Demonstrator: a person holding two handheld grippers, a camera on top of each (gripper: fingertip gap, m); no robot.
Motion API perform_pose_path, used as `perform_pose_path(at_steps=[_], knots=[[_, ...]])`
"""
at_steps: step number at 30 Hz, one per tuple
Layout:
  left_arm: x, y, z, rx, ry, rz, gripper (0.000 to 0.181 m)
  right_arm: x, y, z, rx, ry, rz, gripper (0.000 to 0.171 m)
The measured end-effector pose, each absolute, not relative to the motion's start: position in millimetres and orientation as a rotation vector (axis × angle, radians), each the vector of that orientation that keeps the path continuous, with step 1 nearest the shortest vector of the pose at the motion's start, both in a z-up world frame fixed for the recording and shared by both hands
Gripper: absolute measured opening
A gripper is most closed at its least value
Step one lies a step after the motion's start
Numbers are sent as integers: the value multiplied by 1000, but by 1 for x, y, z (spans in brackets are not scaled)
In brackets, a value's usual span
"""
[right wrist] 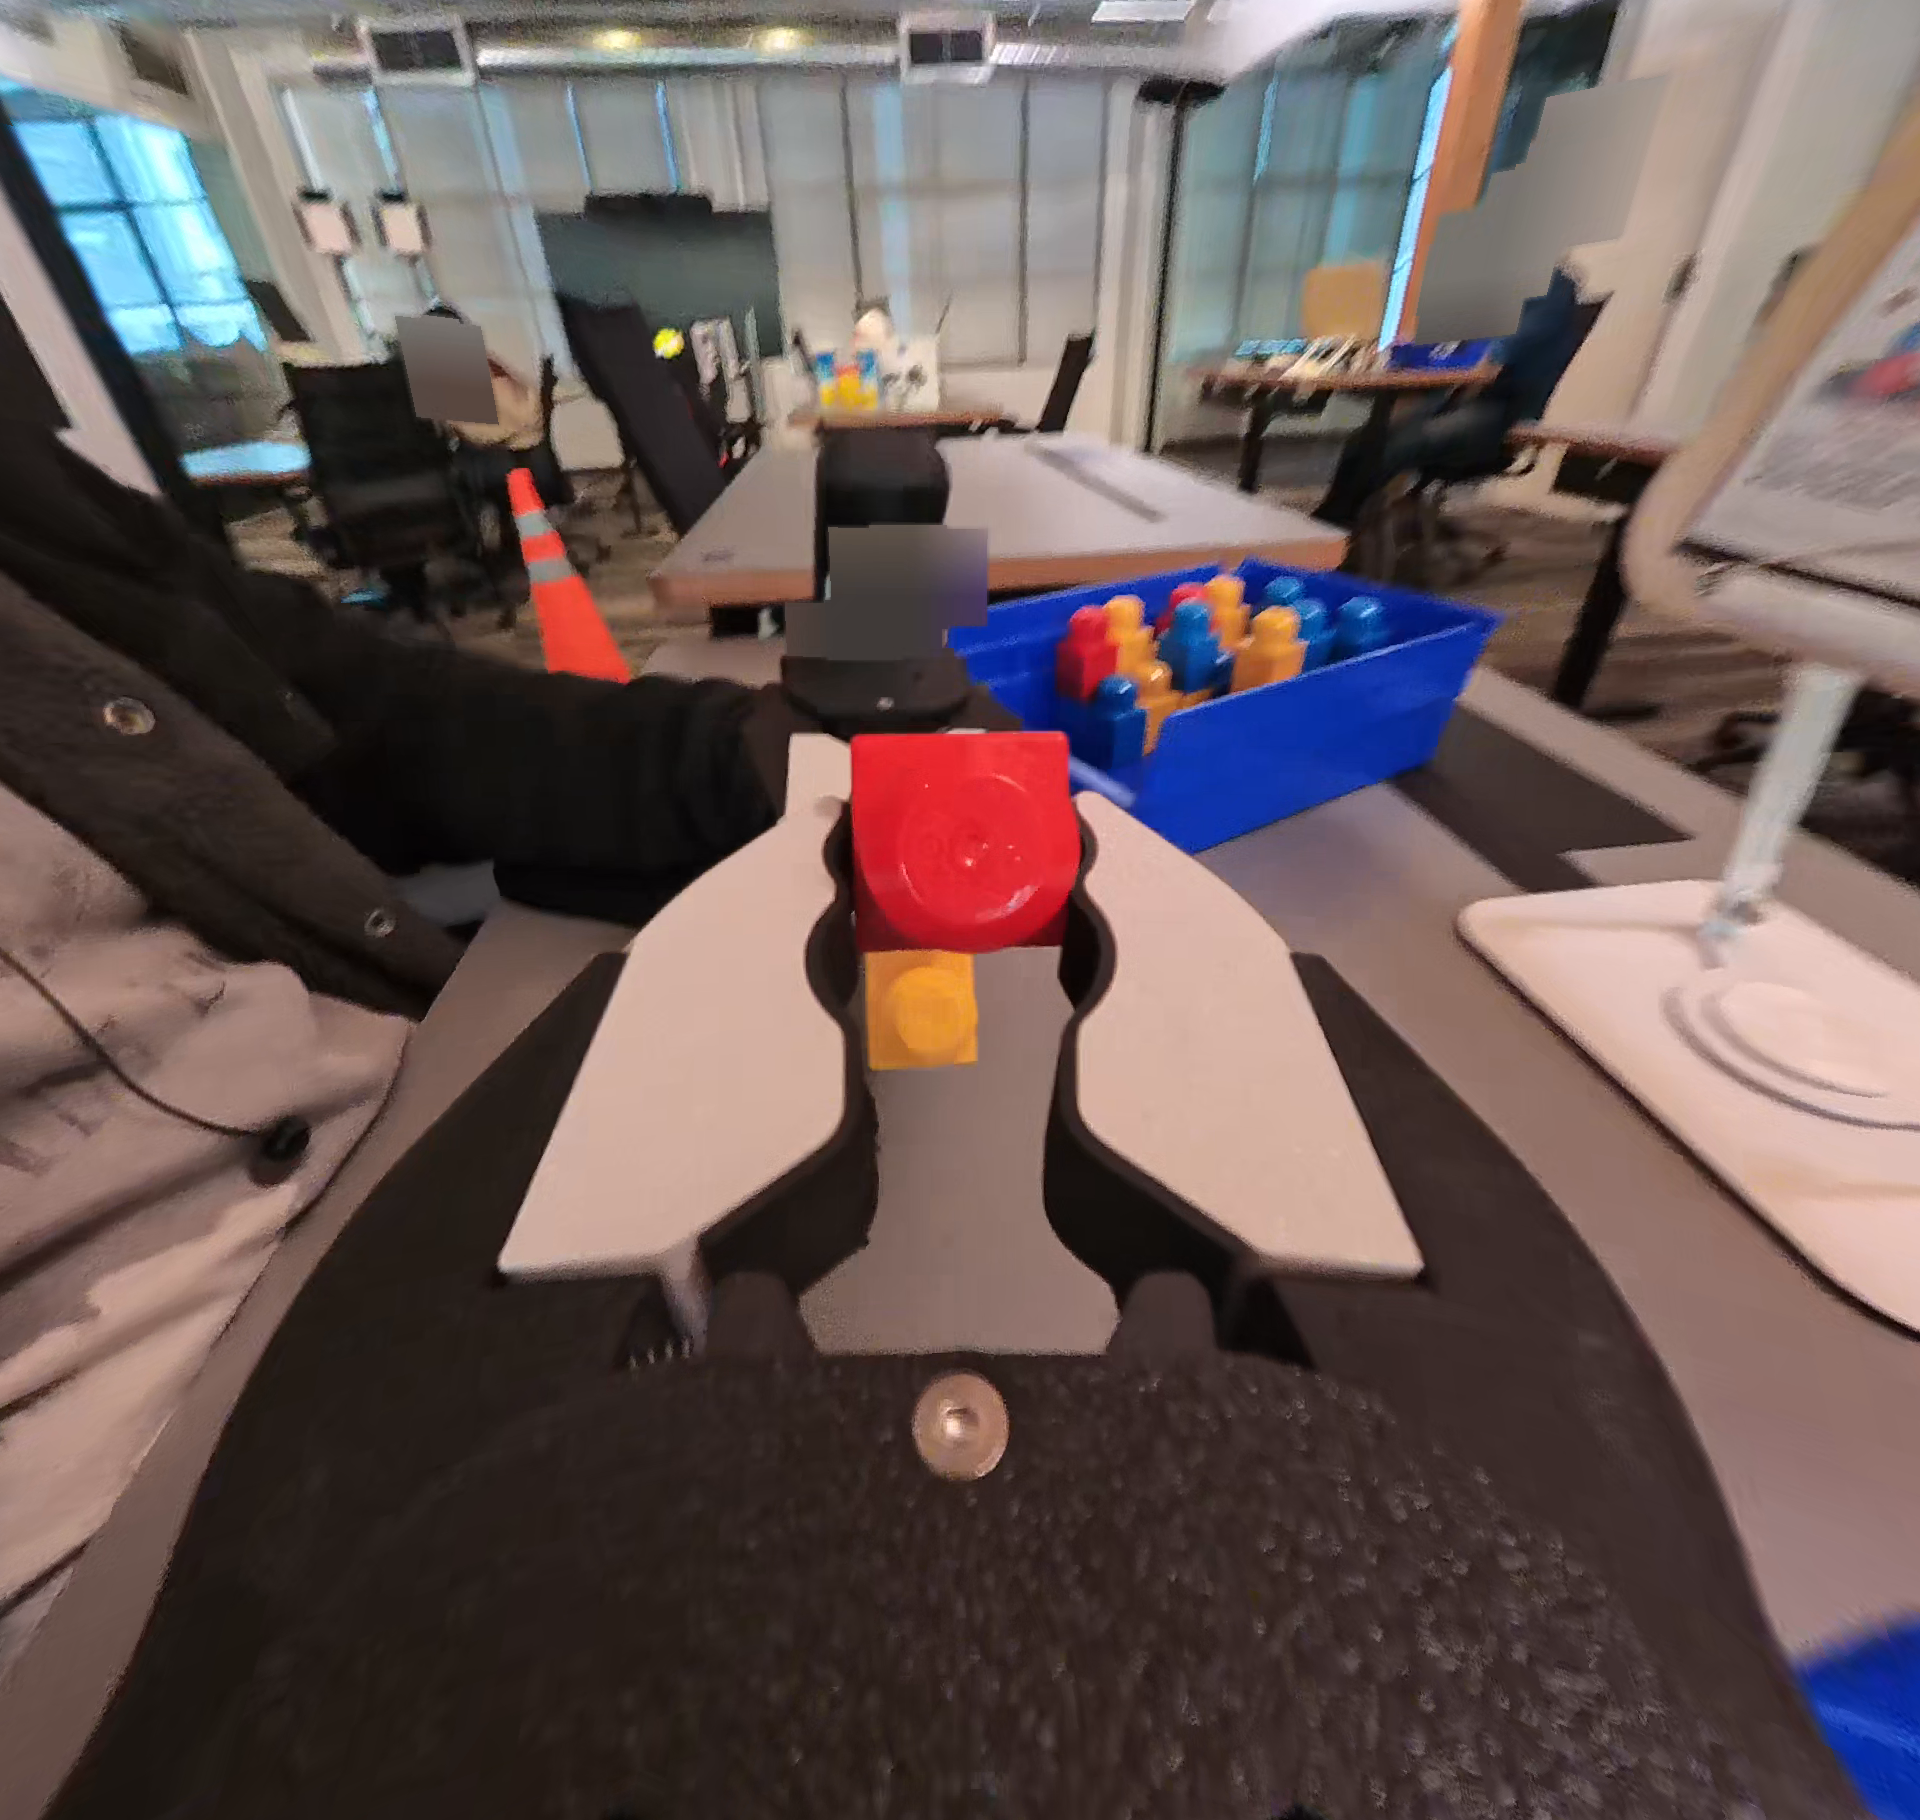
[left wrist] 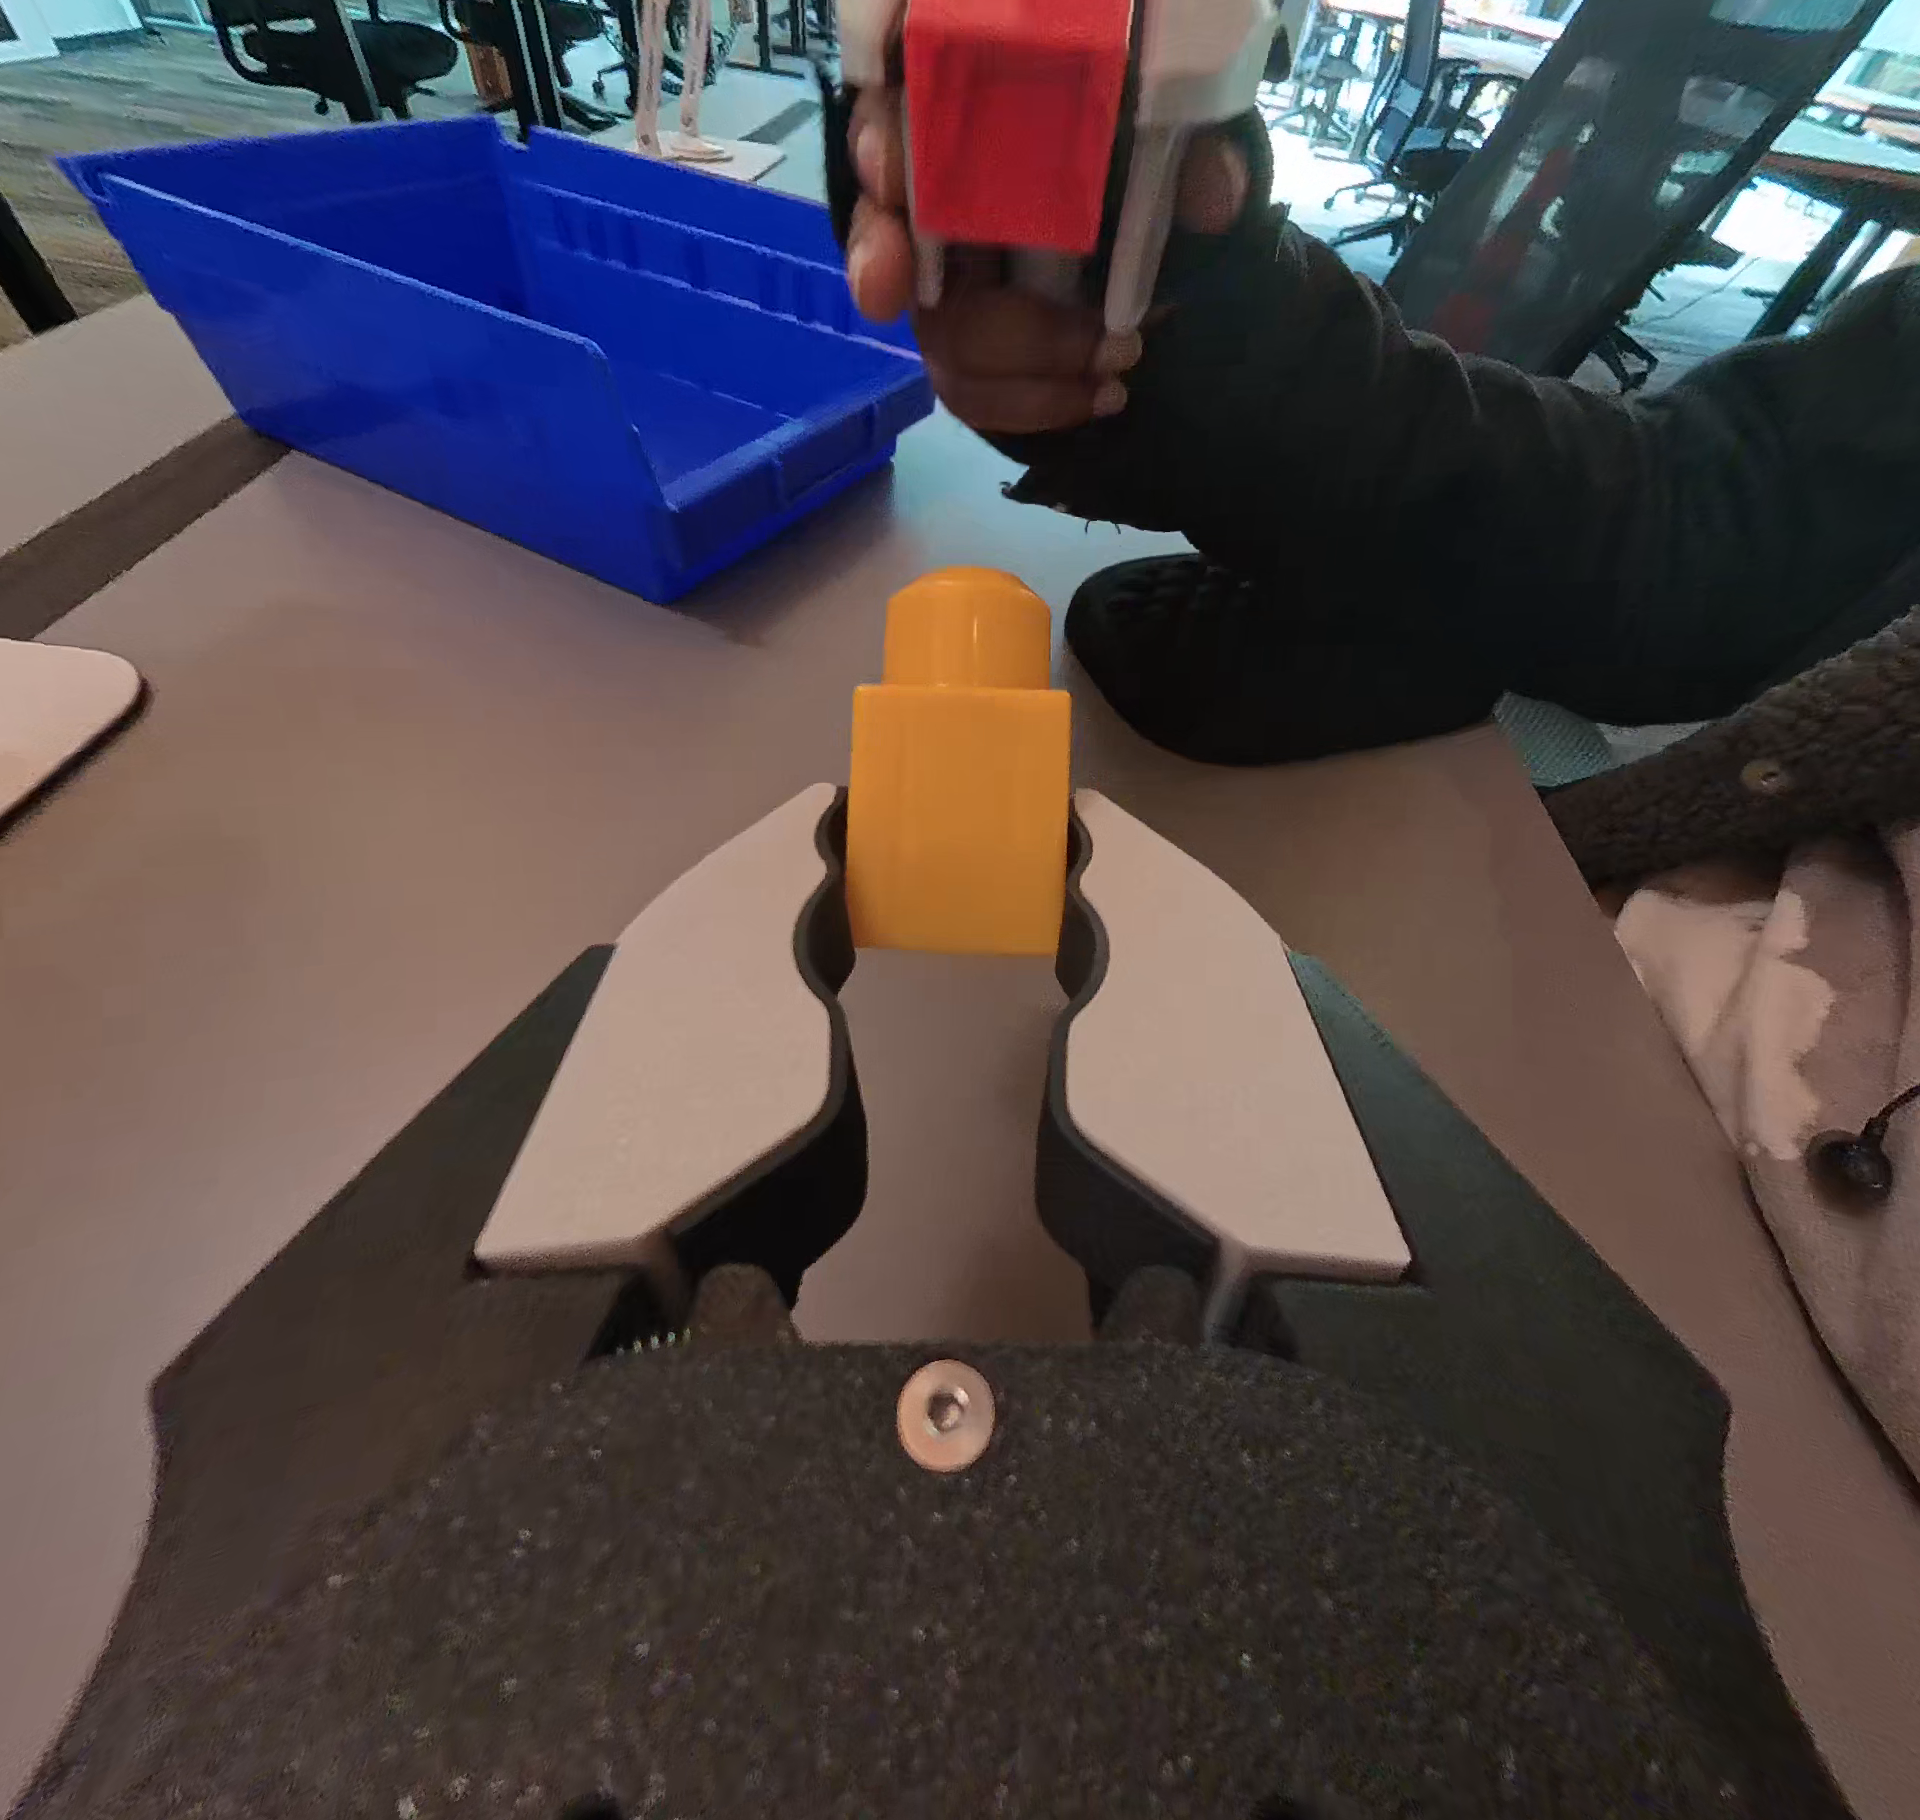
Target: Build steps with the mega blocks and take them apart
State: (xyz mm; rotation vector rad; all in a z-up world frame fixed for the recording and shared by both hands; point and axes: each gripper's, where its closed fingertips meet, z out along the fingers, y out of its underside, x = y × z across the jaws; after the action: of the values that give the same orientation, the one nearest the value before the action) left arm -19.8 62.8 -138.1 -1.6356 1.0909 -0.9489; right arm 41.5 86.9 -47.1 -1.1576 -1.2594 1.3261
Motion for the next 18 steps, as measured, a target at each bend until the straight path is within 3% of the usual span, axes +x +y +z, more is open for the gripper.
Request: perform_pose_path(at_steps=[11,18], knots=[[-23,66,-136,-1631,1074,-934,37,61,103,-45,-1191,-1196,1279,36],[-31,74,-130,-1620,1020,-911,37,48,103,-119,-1492,-1529,1002,36]])
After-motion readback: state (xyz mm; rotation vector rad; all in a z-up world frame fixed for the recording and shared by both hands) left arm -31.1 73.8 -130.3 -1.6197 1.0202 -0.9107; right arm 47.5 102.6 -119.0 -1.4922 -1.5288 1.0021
